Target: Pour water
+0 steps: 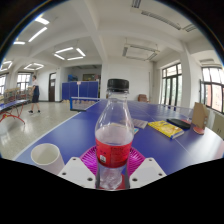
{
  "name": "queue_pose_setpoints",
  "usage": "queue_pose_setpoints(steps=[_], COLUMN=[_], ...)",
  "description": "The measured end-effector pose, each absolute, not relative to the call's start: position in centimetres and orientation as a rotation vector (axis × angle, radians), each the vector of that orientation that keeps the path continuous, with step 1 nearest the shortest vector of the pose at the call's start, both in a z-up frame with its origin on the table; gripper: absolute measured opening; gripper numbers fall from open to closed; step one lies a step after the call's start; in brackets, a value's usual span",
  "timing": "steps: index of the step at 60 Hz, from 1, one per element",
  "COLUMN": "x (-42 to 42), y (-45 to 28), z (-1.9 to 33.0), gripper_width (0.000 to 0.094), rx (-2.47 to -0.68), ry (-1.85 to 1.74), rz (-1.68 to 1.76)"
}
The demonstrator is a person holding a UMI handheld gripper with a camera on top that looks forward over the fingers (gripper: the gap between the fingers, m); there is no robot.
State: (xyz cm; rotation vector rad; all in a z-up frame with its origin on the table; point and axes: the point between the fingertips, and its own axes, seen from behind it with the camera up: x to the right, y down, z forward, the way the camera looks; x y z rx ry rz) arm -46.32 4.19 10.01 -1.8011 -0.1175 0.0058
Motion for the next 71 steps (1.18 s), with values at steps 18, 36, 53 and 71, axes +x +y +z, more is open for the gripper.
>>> queue_pose_setpoints(steps=[18,36,53,71], x=[-45.6,-45.9,-46.1,-45.4], y=[2.5,-13.4,-24.3,-26.7], z=[8.3,15.7,17.7,19.6], gripper_width=[0.0827,0.0849,0.0846,0.0847], rx=[-1.939,-2.032,-2.072,-2.037], ry=[-0.124,-0.100,-0.079,-0.091], rz=[-0.032,-0.114,-0.119,-0.136])
